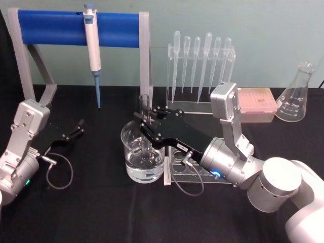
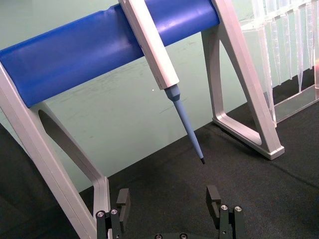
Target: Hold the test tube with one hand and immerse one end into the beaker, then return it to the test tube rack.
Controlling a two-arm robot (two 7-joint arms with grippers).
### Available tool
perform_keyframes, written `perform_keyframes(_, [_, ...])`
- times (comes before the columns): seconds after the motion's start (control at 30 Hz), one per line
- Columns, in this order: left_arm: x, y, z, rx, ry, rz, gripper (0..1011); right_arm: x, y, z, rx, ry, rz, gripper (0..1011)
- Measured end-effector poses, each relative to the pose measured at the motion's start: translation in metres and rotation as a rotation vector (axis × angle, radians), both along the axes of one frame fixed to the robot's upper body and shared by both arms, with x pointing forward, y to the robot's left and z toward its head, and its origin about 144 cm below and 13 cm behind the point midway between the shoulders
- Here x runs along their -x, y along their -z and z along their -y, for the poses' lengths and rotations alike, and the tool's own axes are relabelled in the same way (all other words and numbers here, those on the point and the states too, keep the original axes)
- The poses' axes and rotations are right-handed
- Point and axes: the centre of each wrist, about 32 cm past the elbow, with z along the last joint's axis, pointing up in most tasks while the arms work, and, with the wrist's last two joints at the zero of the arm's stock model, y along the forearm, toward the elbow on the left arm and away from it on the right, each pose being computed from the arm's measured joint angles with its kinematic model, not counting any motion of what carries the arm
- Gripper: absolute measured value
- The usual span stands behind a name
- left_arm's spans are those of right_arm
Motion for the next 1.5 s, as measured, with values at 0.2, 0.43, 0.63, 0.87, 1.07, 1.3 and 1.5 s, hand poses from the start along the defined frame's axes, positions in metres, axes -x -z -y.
perform_keyframes(0.2, [0.0000, 0.0000, 0.0000, 0.000, 0.000, 0.000, 1000, 0.0000, 0.0000, 0.0000, 0.000, 0.000, 0.000, 226])
perform_keyframes(0.43, [0.0000, 0.0000, 0.0000, 0.000, 0.000, 0.000, 1000, 0.0000, 0.0000, 0.0000, 0.000, 0.000, 0.000, 227])
perform_keyframes(0.63, [0.0000, 0.0000, 0.0000, 0.000, 0.000, 0.000, 1000, 0.0000, 0.0000, 0.0000, 0.000, 0.000, 0.000, 226])
perform_keyframes(0.87, [0.0000, 0.0000, 0.0000, 0.000, 0.000, 0.000, 1000, 0.0000, 0.0000, 0.0000, 0.000, 0.000, 0.000, 226])
perform_keyframes(1.07, [0.0000, 0.0000, 0.0000, 0.000, 0.000, 0.000, 1000, 0.0000, 0.0000, 0.0000, 0.000, 0.000, 0.000, 226])
perform_keyframes(1.3, [0.0000, 0.0000, 0.0000, 0.000, 0.000, 0.000, 1000, 0.0000, 0.0000, 0.0000, 0.000, 0.000, 0.000, 226])
perform_keyframes(1.5, [0.0000, 0.0000, 0.0000, 0.000, 0.000, 0.000, 1000, 0.0000, 0.0000, 0.0000, 0.000, 0.000, 0.000, 226])
